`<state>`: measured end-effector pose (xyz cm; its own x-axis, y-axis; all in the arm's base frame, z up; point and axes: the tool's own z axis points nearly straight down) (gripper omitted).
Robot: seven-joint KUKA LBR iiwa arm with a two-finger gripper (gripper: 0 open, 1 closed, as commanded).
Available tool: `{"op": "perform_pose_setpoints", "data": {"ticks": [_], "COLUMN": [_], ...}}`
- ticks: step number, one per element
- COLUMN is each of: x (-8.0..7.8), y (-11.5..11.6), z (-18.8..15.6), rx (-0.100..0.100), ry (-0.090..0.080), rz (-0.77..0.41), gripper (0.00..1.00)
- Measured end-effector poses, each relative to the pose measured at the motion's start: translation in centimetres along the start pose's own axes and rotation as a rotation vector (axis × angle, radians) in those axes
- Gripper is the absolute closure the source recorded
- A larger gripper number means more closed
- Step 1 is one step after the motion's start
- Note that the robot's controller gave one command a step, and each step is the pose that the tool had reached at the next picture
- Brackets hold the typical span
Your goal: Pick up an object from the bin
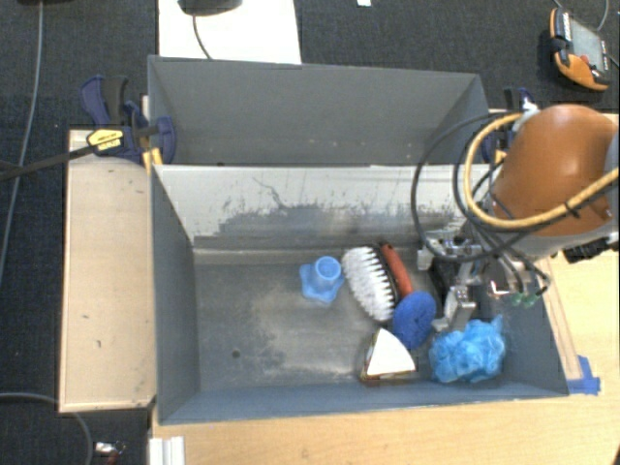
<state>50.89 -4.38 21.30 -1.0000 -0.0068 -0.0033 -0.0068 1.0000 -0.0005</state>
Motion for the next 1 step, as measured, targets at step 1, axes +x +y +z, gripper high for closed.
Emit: {"op": "perform_pose_setpoints", "data": {"ticks": [1], "x": [0.0], "y": [0.0], "z": [0.0], "rx": [0.0], "ry": [0.0], "rz": [0.0], "gripper": [0.0]}}
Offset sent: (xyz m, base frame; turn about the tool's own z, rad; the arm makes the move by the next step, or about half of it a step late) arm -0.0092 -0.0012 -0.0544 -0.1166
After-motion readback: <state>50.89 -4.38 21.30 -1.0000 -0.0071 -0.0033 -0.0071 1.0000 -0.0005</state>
